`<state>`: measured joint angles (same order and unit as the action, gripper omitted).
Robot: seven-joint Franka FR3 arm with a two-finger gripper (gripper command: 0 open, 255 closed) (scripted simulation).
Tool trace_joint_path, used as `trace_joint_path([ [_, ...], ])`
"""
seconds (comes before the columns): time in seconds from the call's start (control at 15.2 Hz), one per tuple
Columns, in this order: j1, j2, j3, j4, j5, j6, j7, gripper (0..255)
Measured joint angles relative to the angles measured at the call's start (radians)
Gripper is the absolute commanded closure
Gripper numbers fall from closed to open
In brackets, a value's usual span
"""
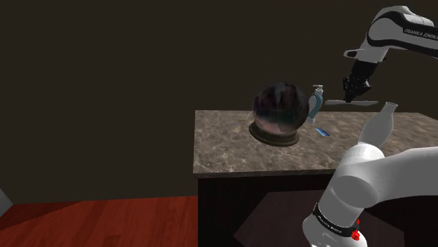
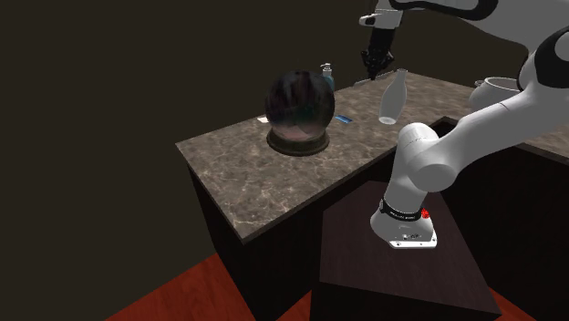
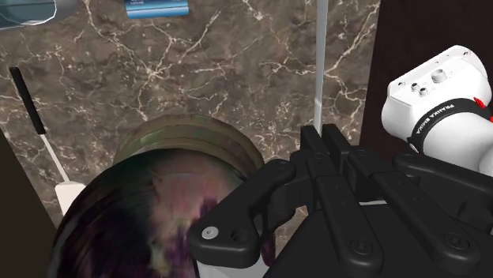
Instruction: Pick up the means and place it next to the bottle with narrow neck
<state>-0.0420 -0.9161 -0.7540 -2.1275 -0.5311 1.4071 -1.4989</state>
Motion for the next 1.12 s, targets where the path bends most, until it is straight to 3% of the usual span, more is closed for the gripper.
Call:
trace_joint_path([
  [1.12,-0.039,-0.065,-0.096,-0.231,-0.092,0.178,0.024,255],
])
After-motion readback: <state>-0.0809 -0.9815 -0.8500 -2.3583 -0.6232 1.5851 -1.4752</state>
